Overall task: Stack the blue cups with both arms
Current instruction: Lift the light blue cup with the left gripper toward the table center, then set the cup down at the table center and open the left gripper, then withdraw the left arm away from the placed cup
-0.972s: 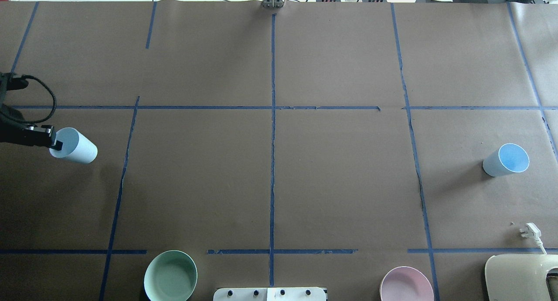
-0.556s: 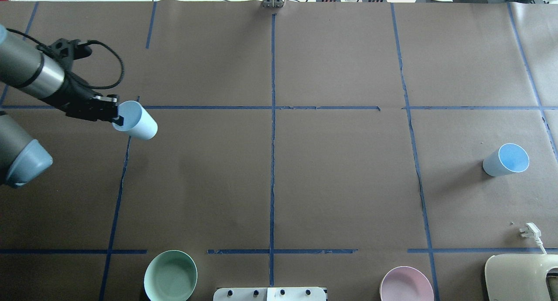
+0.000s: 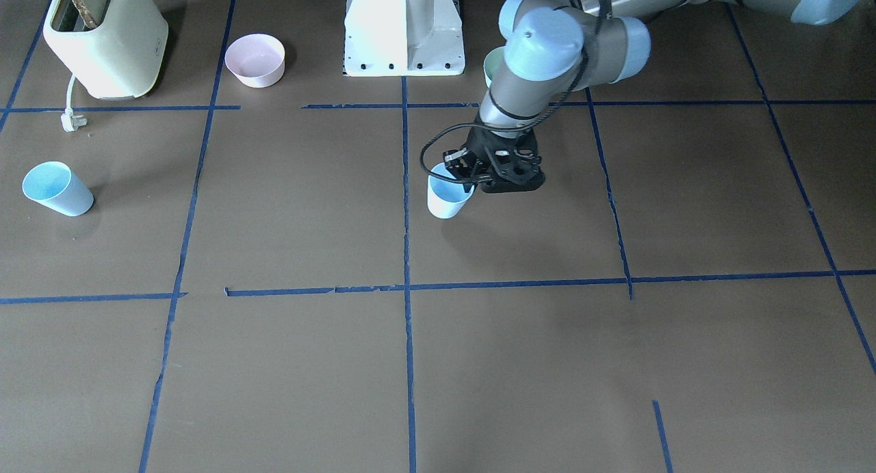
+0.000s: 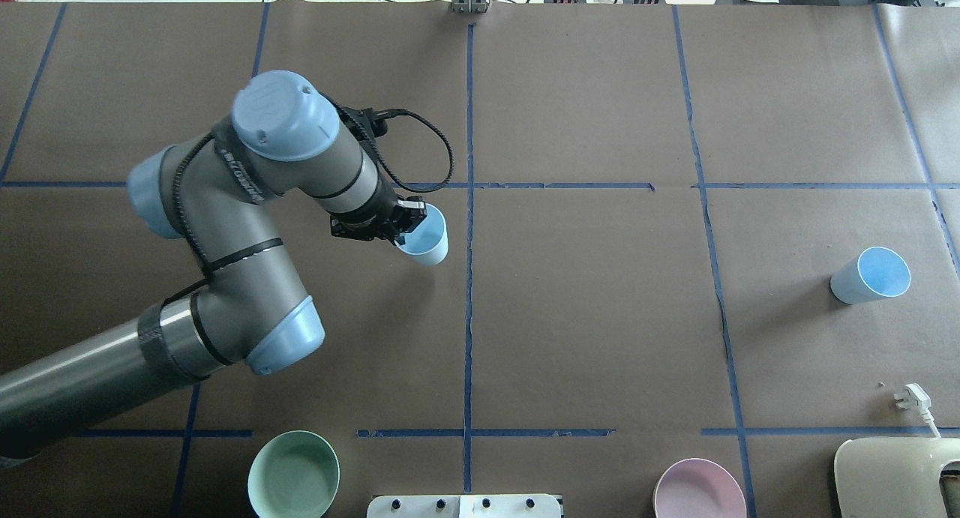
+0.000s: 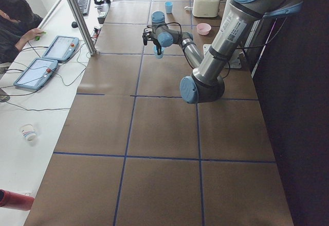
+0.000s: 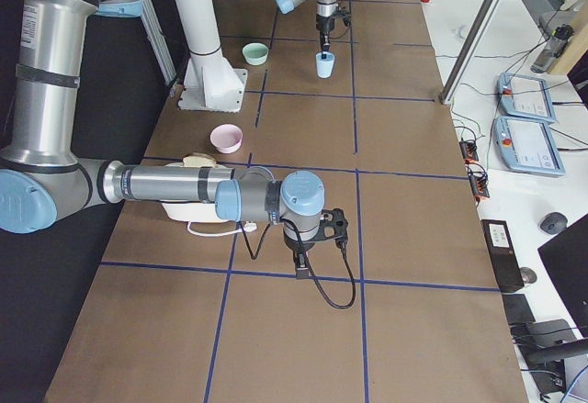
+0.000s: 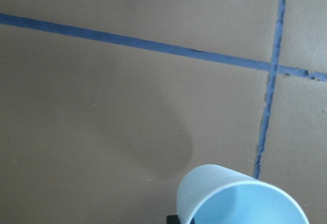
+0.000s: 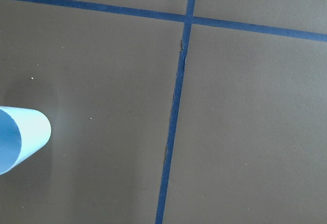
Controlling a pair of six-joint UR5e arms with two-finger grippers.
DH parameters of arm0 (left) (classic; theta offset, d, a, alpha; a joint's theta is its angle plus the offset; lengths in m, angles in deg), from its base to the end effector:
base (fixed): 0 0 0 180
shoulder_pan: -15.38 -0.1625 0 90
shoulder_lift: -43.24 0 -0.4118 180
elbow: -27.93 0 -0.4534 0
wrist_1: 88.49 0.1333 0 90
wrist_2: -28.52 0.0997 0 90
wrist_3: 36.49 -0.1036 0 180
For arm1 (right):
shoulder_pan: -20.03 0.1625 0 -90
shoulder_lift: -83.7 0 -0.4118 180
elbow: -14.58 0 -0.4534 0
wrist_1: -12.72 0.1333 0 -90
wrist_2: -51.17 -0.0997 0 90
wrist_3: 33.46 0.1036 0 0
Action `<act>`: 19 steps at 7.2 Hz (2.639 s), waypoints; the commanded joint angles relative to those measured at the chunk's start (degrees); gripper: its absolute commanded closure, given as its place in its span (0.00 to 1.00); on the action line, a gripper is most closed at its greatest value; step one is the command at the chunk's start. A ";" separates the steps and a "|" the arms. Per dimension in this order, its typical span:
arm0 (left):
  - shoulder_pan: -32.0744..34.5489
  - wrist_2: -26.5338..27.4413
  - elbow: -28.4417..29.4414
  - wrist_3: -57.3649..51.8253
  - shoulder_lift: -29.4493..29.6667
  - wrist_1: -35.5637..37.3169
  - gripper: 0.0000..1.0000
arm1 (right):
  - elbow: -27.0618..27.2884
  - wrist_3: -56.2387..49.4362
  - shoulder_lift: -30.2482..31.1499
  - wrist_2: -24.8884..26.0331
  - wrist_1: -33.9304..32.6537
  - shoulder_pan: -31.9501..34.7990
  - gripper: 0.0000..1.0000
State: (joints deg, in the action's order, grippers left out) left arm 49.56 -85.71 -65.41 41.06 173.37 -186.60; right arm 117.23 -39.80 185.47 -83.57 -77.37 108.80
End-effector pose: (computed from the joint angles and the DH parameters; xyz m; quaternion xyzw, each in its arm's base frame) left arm 0.5533 -0.4855 0.1460 -0.0052 0.4654 -0.0763 0.8818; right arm 0.0503 -0.4712 0.6309 0.0233 -0.3799 -0.0637 0.9225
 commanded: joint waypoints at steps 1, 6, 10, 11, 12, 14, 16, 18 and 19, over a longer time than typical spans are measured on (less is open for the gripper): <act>-4.19 4.63 3.96 0.94 3.38 0.20 0.97 | 0.00 0.01 0.00 0.00 0.00 0.00 0.00; -5.26 5.17 3.44 0.23 3.55 0.28 0.00 | 0.00 -0.25 0.00 0.09 0.00 -0.17 0.00; 4.54 -2.45 -12.14 -19.63 -6.23 13.62 0.00 | 0.87 0.27 -0.52 0.00 0.09 -1.05 0.00; 10.15 -4.83 -17.17 -30.25 -13.78 13.82 0.00 | 1.40 0.53 -0.78 -0.09 0.09 -1.75 0.00; 17.17 -8.51 -19.31 -42.01 -21.42 13.82 0.00 | 1.41 0.62 -1.31 -0.35 0.00 -2.02 0.00; 33.33 -14.59 -18.72 -67.85 -35.32 13.82 0.00 | 1.75 5.95 -2.19 -2.19 0.17 -2.98 0.00; 47.75 -20.64 -14.17 -84.42 -45.36 13.38 0.00 | 2.63 9.05 -3.25 -2.20 0.18 -5.00 0.00; 55.54 -21.90 -11.16 -90.65 -51.09 12.94 0.00 | 3.51 18.92 -4.04 -2.11 4.61 -9.63 0.00; 55.47 -21.90 -10.11 -90.73 -51.03 12.85 0.00 | 3.17 31.18 -3.43 -1.15 14.93 -14.45 0.00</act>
State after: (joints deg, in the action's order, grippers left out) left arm 103.51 -107.31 -76.74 -48.48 123.67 -173.55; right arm 120.43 -20.48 181.75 -85.46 -71.52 99.19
